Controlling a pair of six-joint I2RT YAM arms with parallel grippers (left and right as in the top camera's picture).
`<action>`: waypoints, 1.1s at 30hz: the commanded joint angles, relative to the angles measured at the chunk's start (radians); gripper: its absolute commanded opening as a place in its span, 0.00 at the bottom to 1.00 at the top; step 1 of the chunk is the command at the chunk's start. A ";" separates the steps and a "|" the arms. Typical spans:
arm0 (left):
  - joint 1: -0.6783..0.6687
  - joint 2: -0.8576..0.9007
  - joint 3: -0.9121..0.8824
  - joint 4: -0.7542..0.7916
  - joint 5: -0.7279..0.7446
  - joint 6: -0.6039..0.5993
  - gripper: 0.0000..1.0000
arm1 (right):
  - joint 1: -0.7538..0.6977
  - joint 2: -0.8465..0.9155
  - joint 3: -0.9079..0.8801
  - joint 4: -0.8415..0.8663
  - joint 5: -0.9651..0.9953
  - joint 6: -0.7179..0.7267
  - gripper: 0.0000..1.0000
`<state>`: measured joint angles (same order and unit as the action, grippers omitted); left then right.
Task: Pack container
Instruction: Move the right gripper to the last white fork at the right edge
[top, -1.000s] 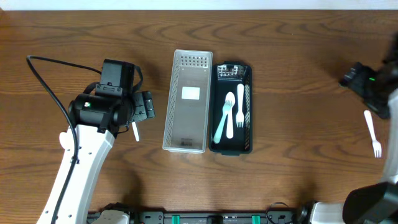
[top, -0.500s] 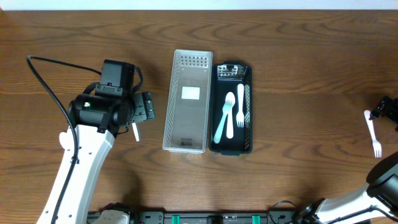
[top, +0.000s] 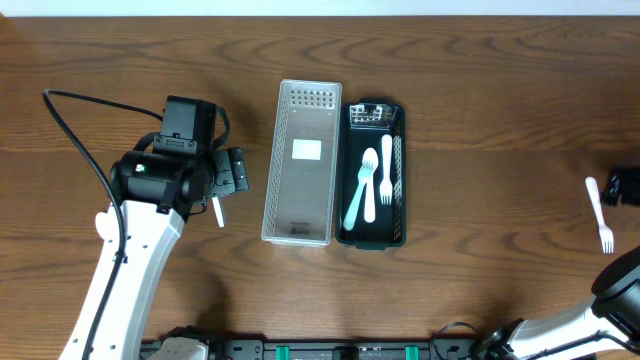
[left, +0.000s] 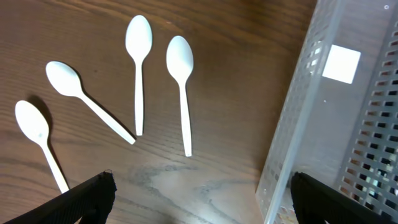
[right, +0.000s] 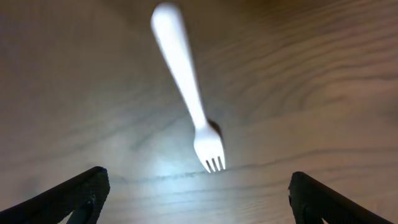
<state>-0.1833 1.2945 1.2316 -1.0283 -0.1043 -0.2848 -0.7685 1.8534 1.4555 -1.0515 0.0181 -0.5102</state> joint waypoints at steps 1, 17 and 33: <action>0.003 0.008 0.016 -0.002 -0.032 -0.002 0.92 | -0.011 -0.001 -0.101 0.024 0.017 -0.174 0.95; 0.003 0.008 0.016 -0.003 -0.032 -0.002 0.92 | -0.047 -0.001 -0.320 0.263 0.030 -0.285 0.96; 0.003 0.008 0.016 -0.003 -0.032 -0.002 0.92 | -0.070 0.066 -0.323 0.318 -0.001 -0.283 0.96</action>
<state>-0.1833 1.2945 1.2316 -1.0283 -0.1131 -0.2848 -0.8291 1.8854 1.1378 -0.7345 0.0322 -0.7795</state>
